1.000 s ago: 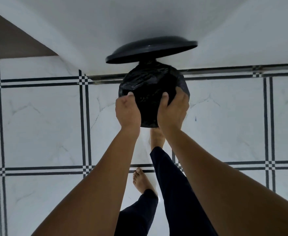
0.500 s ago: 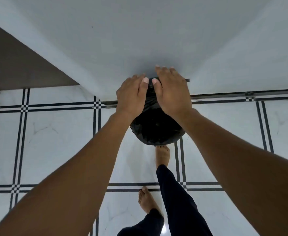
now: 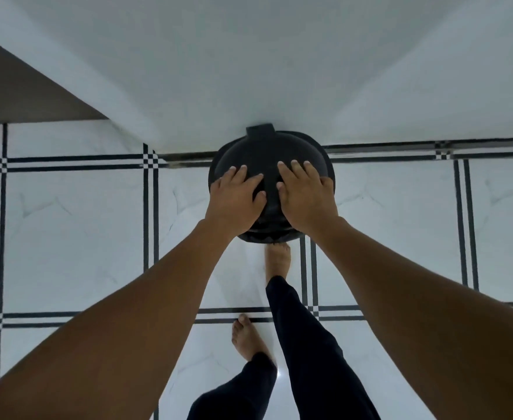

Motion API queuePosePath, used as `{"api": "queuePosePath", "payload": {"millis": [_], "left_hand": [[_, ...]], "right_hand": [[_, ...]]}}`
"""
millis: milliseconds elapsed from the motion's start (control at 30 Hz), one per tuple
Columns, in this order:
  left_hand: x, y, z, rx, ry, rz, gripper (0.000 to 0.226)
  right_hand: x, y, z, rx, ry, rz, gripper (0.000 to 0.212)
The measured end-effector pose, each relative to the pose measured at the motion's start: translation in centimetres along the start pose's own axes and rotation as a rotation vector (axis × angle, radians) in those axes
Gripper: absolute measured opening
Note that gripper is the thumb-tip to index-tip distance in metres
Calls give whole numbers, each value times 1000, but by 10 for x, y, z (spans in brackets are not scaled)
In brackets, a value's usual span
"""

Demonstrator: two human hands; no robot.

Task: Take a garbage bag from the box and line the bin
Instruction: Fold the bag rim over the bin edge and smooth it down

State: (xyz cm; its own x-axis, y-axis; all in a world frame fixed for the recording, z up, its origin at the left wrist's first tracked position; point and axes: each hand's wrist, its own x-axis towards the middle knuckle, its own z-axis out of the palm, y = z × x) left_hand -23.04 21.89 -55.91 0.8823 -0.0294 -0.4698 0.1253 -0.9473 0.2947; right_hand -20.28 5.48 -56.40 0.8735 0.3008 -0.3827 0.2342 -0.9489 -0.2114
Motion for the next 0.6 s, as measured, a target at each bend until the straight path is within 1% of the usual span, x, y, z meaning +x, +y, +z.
{"api": "queuePosePath", "payload": {"millis": [100, 167, 300, 433, 600], "left_hand": [[3, -9, 36, 108, -57, 29, 53], [4, -16, 56, 162, -67, 49, 53], [4, -31, 88, 225, -36, 103, 52], [-1, -30, 90, 209, -6, 105, 54], [-22, -20, 44, 140, 15, 55, 54]], "right_hand": [[-9, 6, 39, -20, -75, 10, 53], [-12, 8, 61, -33, -129, 17, 54], [-13, 5, 97, -66, -136, 39, 57], [-19, -1, 96, -27, -126, 48, 58], [-29, -9, 49, -3, -73, -10, 57]]}}
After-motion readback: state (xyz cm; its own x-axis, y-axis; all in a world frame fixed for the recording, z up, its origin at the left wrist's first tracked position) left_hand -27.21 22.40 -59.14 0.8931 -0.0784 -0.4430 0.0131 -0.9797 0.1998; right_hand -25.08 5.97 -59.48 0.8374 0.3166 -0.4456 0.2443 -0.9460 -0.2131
